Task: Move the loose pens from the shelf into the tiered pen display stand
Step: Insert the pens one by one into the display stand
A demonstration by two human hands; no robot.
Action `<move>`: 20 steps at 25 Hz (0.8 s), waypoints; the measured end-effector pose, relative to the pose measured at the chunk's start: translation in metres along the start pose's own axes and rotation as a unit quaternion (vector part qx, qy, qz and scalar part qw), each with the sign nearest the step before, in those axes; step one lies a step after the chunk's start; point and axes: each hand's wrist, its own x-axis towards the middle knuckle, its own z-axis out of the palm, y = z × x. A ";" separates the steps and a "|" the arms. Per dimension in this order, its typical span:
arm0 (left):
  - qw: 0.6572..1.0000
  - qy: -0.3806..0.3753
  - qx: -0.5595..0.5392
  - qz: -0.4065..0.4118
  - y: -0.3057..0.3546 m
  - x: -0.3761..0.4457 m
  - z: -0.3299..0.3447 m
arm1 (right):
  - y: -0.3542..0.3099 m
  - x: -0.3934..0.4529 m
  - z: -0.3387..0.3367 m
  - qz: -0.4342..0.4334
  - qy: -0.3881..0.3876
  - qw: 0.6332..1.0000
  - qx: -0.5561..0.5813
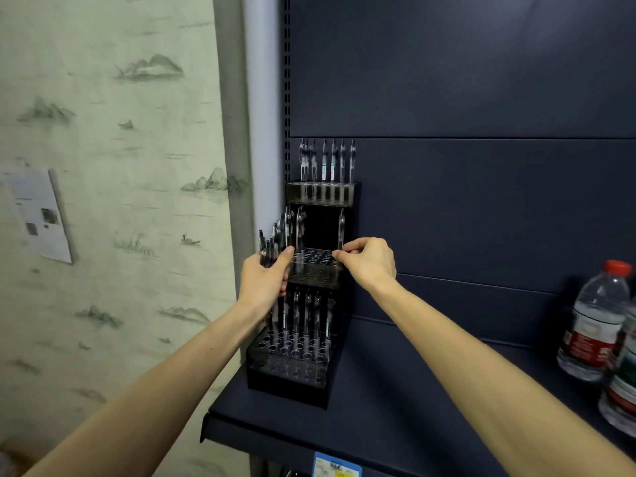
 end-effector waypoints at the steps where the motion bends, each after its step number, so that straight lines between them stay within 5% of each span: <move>1: 1.000 0.006 -0.001 -0.006 -0.001 0.000 -0.002 | 0.002 -0.001 0.000 0.002 0.007 1.000 0.009; 13: 0.999 -0.013 0.010 -0.031 0.000 -0.004 0.000 | -0.014 -0.008 -0.006 0.010 0.003 0.999 -0.038; 16: 0.998 -0.048 0.010 -0.026 0.003 -0.010 0.001 | -0.022 -0.026 -0.001 -0.075 0.062 0.995 0.022; 20: 0.992 -0.116 0.003 -0.045 0.000 -0.029 -0.001 | -0.030 -0.035 0.012 -0.138 -0.041 0.987 0.073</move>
